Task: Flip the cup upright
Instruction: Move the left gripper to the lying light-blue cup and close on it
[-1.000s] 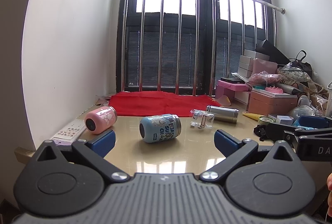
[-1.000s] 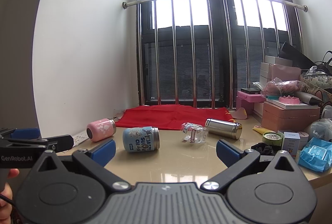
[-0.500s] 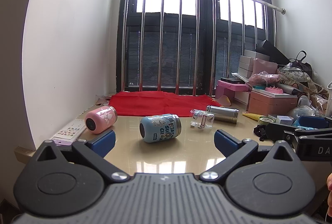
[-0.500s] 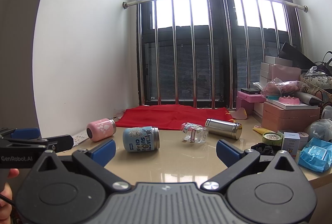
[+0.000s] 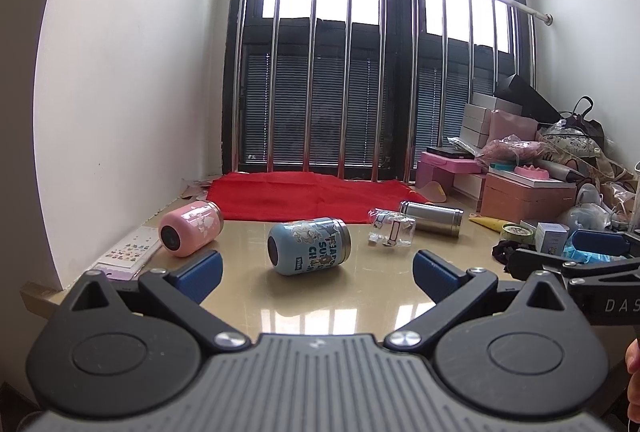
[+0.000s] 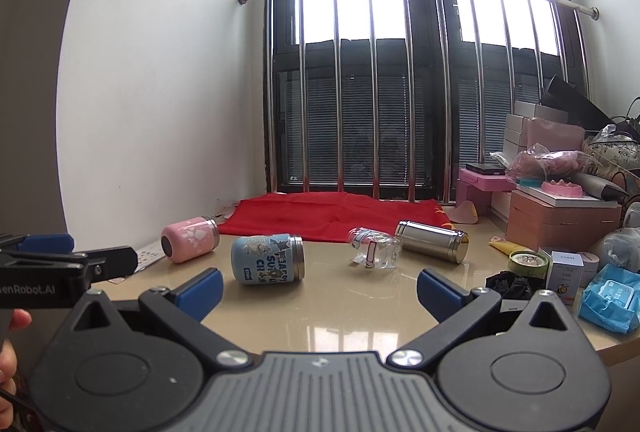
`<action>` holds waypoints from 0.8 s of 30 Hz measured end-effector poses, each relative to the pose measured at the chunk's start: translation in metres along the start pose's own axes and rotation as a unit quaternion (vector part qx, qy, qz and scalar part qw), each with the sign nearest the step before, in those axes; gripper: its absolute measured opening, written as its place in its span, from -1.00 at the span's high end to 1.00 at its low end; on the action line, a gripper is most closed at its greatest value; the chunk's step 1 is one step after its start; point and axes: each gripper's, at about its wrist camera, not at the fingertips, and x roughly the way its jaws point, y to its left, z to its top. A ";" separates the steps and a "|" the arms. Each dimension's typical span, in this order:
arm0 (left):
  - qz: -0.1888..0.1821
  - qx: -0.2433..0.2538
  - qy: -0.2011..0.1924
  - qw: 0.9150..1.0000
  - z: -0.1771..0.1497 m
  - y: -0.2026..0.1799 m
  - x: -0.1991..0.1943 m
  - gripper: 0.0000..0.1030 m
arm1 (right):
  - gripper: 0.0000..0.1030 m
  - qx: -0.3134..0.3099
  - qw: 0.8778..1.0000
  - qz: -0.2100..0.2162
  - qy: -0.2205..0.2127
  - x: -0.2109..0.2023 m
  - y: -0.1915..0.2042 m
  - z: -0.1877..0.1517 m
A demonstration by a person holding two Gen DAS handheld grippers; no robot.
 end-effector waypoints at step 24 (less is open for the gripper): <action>0.007 0.057 0.088 0.994 0.029 0.021 0.159 -1.00 | -1.00 0.002 0.998 0.000 0.067 0.148 -0.026 0.015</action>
